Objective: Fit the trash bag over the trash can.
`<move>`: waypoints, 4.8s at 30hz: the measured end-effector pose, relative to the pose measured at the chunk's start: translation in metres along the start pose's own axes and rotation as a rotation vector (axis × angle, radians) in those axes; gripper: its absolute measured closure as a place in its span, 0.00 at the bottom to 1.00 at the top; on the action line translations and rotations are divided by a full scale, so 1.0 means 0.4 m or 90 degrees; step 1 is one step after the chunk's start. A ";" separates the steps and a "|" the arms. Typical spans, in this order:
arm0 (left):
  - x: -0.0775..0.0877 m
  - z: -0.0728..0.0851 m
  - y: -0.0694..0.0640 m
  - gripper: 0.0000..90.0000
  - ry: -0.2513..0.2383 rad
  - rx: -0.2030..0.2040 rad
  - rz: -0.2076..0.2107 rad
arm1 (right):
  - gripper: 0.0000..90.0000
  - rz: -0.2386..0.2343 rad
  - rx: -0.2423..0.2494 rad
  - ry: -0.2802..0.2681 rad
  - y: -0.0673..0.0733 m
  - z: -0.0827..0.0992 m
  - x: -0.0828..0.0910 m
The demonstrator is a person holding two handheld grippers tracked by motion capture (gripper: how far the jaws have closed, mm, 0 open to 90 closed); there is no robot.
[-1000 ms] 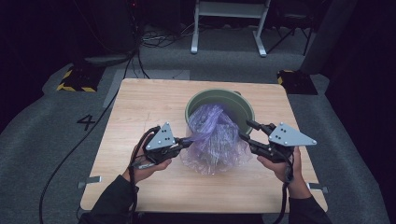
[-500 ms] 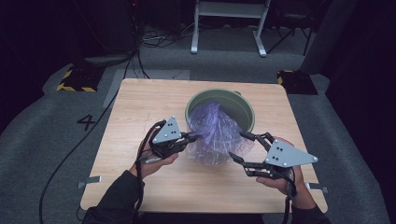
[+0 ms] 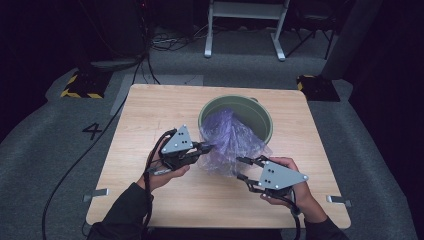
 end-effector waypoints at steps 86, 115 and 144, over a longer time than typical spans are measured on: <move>-0.014 -0.026 0.051 1.00 -0.030 0.010 -0.085 | 0.49 0.099 -0.041 -0.037 -0.109 0.023 0.102; 0.029 0.005 0.042 0.51 0.007 0.042 -0.039 | 1.00 0.239 -0.190 -0.048 -0.206 0.060 0.134; -0.037 -0.011 -0.062 1.00 -0.003 -0.044 0.003 | 0.29 0.145 -0.088 -0.007 -0.130 0.046 0.132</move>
Point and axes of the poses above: each handheld gripper's, and its own axes: x roughly backward along the jaws, z roughly out of its underside, y roughly to its left, the point moved 4 cm from there along -x, roughly forward along the jaws, and after that the axes turned 12 degrees about -y, right-handed, at the moved point
